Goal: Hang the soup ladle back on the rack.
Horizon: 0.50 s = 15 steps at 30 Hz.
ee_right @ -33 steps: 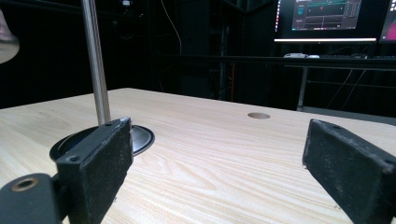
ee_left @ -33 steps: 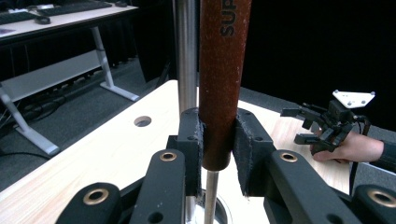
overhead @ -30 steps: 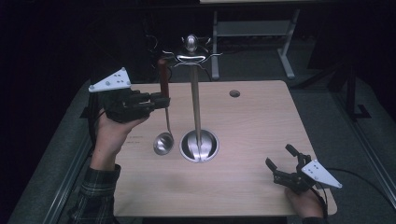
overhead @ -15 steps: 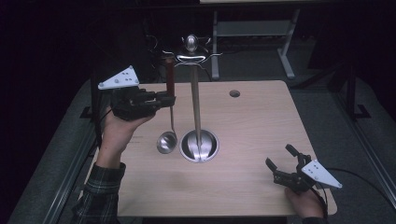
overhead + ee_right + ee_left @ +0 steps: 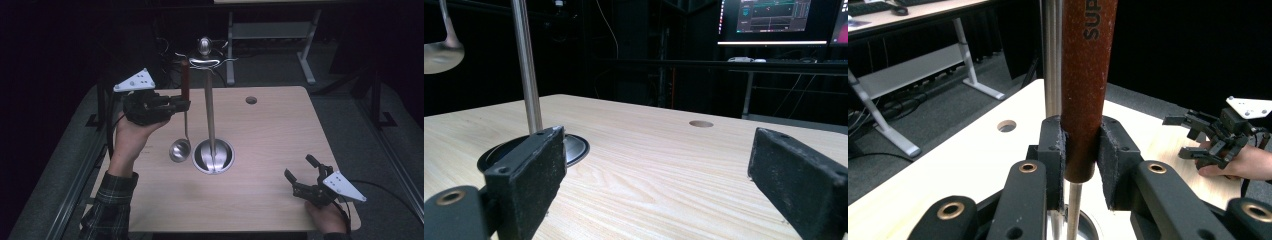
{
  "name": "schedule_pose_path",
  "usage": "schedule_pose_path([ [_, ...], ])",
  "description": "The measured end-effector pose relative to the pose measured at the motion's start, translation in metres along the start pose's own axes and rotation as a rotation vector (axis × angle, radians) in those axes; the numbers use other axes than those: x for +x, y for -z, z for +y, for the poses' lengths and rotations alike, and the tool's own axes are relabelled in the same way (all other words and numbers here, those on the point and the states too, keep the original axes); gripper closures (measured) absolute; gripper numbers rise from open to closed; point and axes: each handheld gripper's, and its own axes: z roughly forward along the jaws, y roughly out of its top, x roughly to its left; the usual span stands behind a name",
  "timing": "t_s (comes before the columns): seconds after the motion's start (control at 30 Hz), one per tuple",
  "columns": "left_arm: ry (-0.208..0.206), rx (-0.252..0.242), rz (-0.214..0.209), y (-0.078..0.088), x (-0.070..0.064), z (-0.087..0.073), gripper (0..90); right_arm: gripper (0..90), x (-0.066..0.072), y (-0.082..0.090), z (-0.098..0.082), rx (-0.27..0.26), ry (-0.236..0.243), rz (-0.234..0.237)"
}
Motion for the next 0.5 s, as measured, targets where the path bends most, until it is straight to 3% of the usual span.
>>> schedule_pose_path([
  [0.3,0.008,0.008,0.02,-0.0066,-0.0008,0.0008,74.0,8.0,0.0,0.0,0.0,0.0,0.0,0.0],
  [0.5,0.005,0.007,0.011,-0.0065,0.0002,0.0005,73.7,8.0,0.0001,0.0001,0.0,0.0,0.001,0.001],
])
